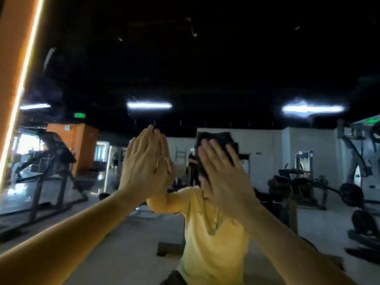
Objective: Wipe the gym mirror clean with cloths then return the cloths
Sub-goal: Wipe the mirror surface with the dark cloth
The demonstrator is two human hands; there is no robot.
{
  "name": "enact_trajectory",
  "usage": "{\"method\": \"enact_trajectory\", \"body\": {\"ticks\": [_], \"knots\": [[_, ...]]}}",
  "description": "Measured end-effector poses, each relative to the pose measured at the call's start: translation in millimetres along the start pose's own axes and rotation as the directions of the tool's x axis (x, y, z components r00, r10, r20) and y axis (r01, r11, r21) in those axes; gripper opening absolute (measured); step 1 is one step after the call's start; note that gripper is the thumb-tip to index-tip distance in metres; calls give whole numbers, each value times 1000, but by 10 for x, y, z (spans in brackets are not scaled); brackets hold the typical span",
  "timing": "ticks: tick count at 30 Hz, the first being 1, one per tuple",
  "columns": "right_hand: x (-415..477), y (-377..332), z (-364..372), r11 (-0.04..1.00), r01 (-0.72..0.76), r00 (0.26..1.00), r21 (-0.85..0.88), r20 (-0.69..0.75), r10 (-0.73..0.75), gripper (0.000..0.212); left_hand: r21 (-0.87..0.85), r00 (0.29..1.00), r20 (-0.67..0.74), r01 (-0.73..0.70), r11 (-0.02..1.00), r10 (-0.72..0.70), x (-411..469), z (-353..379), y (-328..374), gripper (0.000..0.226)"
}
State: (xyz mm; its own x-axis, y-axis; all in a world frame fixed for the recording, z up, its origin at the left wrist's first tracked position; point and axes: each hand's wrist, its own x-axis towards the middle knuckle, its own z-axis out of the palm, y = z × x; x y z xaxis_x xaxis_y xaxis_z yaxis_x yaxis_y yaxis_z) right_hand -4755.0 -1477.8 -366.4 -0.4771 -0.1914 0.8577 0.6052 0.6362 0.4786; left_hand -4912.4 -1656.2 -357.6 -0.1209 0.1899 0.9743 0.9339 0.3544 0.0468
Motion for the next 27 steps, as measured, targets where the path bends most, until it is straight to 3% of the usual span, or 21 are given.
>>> {"method": "enact_trajectory", "body": {"ticks": [2, 4, 6, 8, 11, 14, 17, 22, 25, 27], "knots": [[-382, 481, -26, 970, -243, 970, -7, -9, 243, 66, 74, 992, 79, -109, 991, 103, -252, 159, 218, 73], [-714, 814, -74, 889, -458, 889, 25, 2, 458, 68, 139, 976, 145, -184, 973, 163, -446, 310, 404, 74], [-897, 869, -97, 808, -586, 810, 65, 9, 586, 69, 170, 967, 183, -210, 963, 179, -604, 425, 528, 74], [-944, 634, -75, 775, -619, 781, 125, -7, 625, 69, 137, 969, 158, -214, 967, 192, -781, 492, 574, 72], [-971, -18, 39, 841, -502, 854, 202, -37, 519, 62, 100, 959, 179, -242, 965, 222, -1107, 522, 512, 71], [-1084, -714, 143, 950, -217, 975, 224, 11, 220, 62, 31, 963, 142, -234, 972, 228, -1381, 530, 367, 66], [-1231, -1078, 197, 981, 10, 998, 191, 65, -23, 67, -53, 966, 85, -240, 969, 244, -1587, 584, 243, 62], [-1643, -738, 244, 995, 68, 991, 68, 114, -75, 67, -129, 960, 82, -258, 958, 269, -1841, 880, 329, 74], [-2044, -170, 199, 1000, -17, 992, 19, 123, 14, 66, -57, 968, 25, -247, 967, 249, -1849, 1018, 425, 84], [-2388, 331, 140, 986, -164, 979, -22, 119, 165, 63, -23, 969, 11, -246, 969, 246, -1872, 1101, 445, 87]]}}
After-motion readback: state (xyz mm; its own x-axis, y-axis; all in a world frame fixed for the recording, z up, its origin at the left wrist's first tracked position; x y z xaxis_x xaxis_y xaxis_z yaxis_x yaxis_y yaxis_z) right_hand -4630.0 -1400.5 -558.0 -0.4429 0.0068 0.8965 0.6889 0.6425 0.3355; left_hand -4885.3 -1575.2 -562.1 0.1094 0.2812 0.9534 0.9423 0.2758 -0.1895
